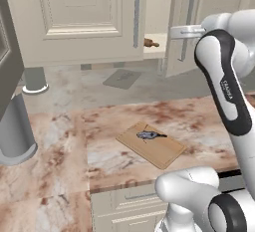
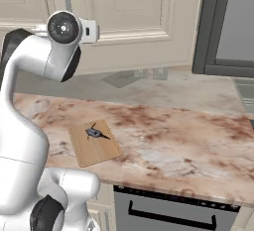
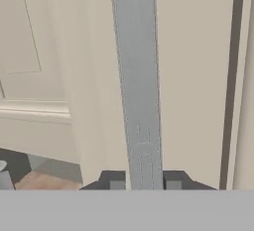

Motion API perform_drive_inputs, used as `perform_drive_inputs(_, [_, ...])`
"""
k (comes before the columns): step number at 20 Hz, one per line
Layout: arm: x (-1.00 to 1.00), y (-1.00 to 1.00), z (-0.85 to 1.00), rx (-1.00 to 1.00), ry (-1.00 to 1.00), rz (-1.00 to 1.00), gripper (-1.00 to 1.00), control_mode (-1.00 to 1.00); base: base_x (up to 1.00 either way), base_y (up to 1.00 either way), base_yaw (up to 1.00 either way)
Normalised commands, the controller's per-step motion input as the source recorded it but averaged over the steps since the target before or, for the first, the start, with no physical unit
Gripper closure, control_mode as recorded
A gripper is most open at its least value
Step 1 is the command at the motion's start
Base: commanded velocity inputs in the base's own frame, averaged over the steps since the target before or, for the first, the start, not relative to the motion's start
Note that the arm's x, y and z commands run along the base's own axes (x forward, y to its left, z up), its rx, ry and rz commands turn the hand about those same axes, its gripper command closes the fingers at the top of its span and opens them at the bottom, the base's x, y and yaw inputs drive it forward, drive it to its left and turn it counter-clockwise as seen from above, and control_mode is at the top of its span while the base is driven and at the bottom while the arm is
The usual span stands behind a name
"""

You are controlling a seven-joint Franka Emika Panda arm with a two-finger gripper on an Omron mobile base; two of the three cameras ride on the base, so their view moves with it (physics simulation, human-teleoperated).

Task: Open the cabinet, retrieve the rolling pin, and place it next to the meat on the cutting board to prepare for tenderizing.

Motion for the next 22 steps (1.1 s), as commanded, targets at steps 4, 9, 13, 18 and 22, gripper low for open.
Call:
perform_drive_inputs(4, [-0.74, 0.00, 0.00, 0.00, 0.00, 0.07, 1.00, -1.00, 0.00, 0.00, 0.00])
perform_drive_inputs(9, [-0.33, 0.00, -0.01, 0.00, 0.00, 0.05, -1.00, -1.00, 0.00, 0.00, 0.00])
perform_drive_inputs(13, [-0.02, 0.00, -0.01, 0.00, 0.02, 0.00, -1.00, -1.00, 0.00, 0.00, 0.00])
perform_drive_inputs(18, [-0.43, 0.00, 0.00, -0.01, 0.02, 0.00, -1.00, -1.00, 0.00, 0.00, 0.00])
perform_drive_inputs(22, [-0.97, 0.03, 0.00, -0.06, 0.00, 0.00, -1.00, -1.00, 0.00, 0.00, 0.00])
